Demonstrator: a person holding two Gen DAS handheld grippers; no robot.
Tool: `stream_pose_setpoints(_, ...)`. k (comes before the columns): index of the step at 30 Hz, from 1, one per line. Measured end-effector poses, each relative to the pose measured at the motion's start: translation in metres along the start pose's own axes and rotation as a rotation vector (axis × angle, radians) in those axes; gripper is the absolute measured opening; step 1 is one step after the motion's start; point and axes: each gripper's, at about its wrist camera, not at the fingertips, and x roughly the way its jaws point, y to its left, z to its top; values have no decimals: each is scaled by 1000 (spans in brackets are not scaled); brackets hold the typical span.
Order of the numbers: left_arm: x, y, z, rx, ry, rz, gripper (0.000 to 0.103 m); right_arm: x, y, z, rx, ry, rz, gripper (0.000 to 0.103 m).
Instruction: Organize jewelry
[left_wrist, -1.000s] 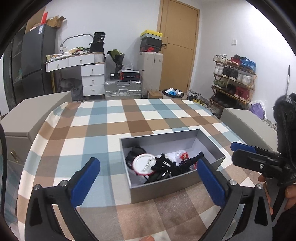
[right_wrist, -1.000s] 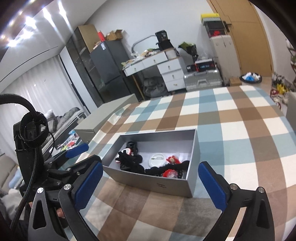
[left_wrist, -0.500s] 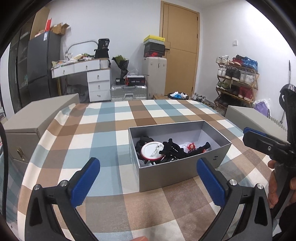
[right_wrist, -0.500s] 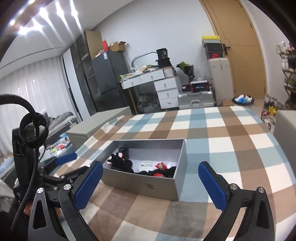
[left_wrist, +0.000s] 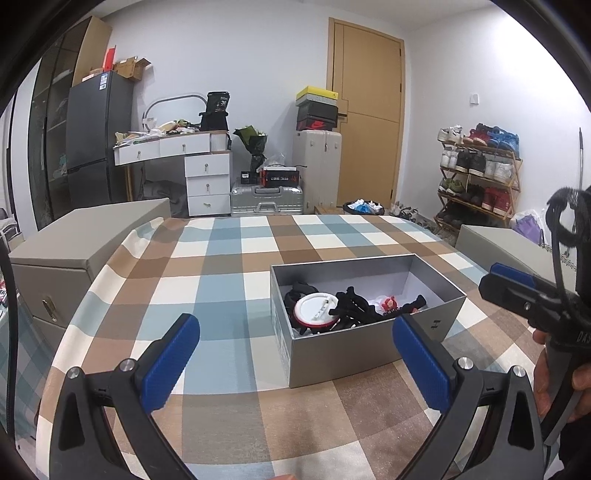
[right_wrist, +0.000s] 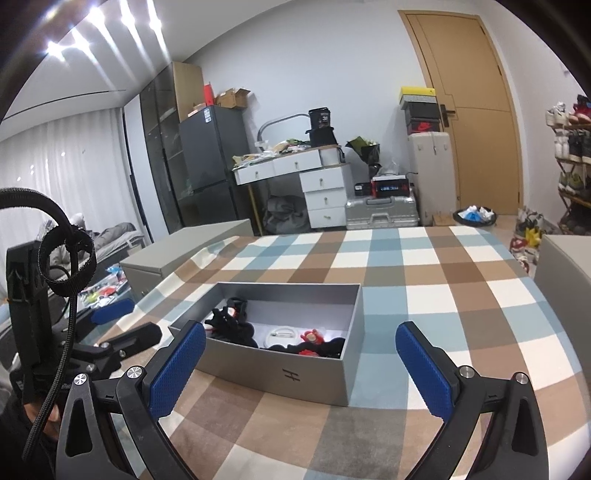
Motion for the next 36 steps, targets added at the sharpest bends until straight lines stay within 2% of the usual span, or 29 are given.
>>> stream_pose_setpoints(7,0,-1,0,2,-4,12,102,7,11,-3,-54,44,-23,103)
stream_pose_setpoints(36,1,-2,0,8,10,18,102,6,16,-5,-81,37,-26,103)
